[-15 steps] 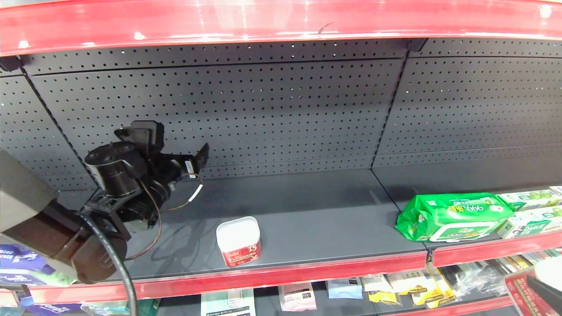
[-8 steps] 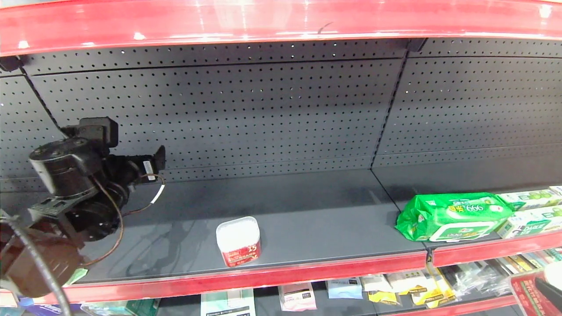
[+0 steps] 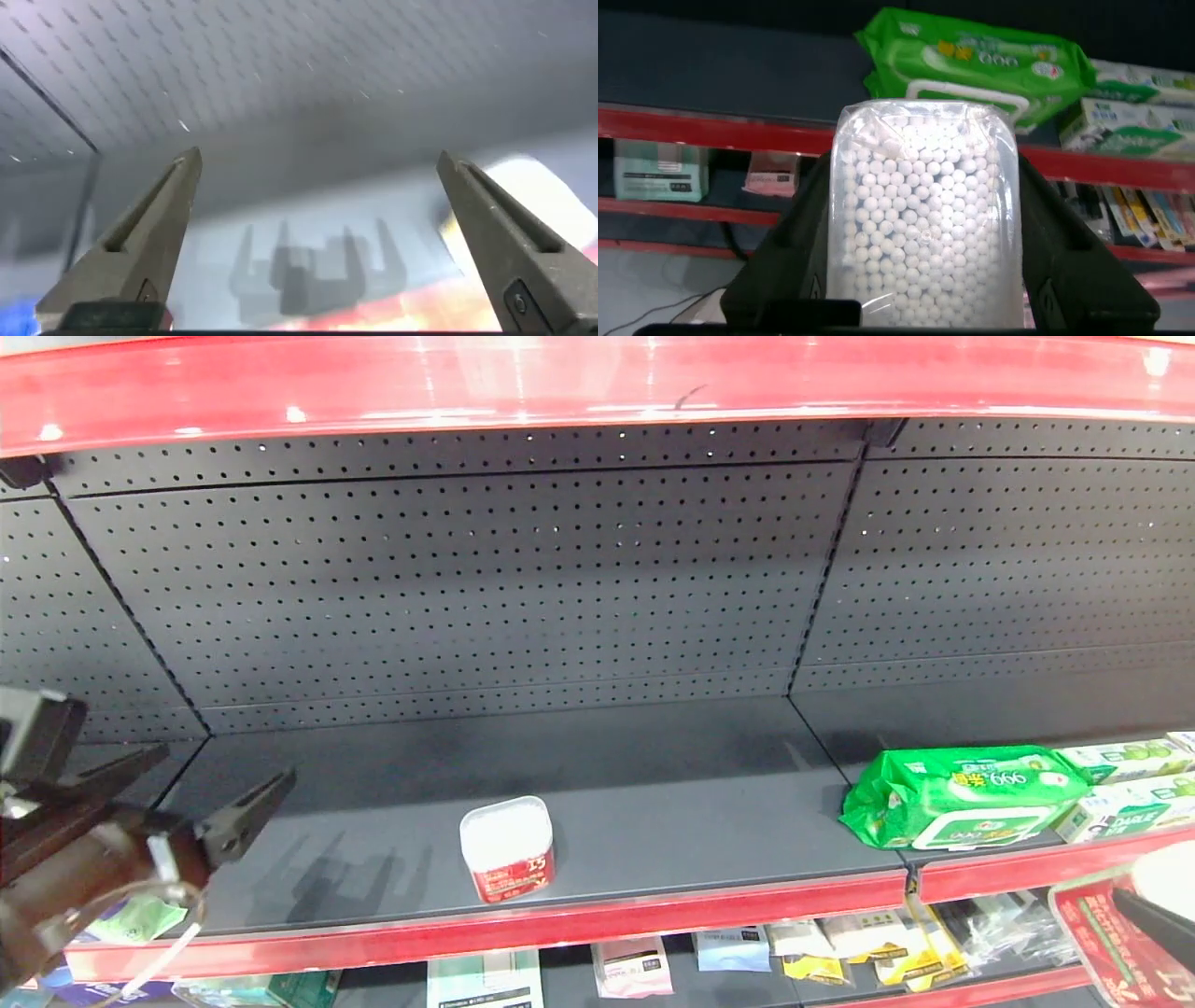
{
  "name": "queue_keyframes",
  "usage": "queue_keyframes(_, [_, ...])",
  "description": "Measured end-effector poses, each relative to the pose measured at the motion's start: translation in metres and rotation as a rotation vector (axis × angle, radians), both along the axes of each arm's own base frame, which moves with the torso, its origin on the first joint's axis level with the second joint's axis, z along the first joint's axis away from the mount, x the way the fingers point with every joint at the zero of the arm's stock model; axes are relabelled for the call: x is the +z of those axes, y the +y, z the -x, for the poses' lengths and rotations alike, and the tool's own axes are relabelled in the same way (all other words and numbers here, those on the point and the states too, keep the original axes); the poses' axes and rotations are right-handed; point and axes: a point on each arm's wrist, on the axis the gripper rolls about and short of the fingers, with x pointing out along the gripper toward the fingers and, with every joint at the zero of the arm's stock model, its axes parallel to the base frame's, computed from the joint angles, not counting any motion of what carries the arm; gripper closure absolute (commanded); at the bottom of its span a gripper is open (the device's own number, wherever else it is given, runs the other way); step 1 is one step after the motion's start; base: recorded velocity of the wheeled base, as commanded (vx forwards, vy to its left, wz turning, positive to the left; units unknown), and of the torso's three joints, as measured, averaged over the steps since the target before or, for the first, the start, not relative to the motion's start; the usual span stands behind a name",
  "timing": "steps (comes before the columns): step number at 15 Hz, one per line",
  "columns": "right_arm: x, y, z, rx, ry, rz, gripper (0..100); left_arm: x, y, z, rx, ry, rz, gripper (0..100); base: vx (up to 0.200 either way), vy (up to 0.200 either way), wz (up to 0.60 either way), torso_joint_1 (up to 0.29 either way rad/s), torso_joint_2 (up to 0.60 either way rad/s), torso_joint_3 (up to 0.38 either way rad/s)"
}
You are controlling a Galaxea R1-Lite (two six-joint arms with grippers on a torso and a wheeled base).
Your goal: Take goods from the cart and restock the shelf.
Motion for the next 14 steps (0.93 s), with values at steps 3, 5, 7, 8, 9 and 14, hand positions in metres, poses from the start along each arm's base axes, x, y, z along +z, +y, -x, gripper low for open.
queue_keyframes(3, [0.016,0.001,-0.019,0.059,0.007,0.032,100,-0.007,0.011,0.078,-0.133,0.161,0.008,0,0.000,0.000,0.00,0.000,0.00,0.000])
queue_keyframes(5, [0.017,0.001,-0.026,0.066,0.017,0.034,100,-0.014,0.020,0.134,-0.197,0.251,0.020,0,0.000,0.000,0.00,0.000,0.00,0.000])
queue_keyframes(7, [0.017,0.002,-0.030,0.075,0.029,0.034,100,-0.015,0.027,0.172,-0.233,0.158,0.040,0,0.000,0.000,0.00,0.000,0.00,0.000])
queue_keyframes(8, [0.017,0.003,-0.031,0.087,0.032,0.035,100,-0.020,0.029,0.185,-0.235,0.104,0.044,0,0.000,0.000,0.00,0.000,0.00,0.000])
queue_keyframes(9, [0.016,0.004,-0.031,0.093,0.035,0.034,100,-0.026,0.031,0.192,-0.221,0.067,0.043,0,0.000,0.000,0.00,0.000,0.00,0.000])
queue_keyframes(14, [0.016,0.004,-0.033,0.096,0.043,0.028,100,-0.041,0.033,0.202,-0.208,-0.005,0.040,0,0.000,0.000,0.60,0.007,0.00,-0.001])
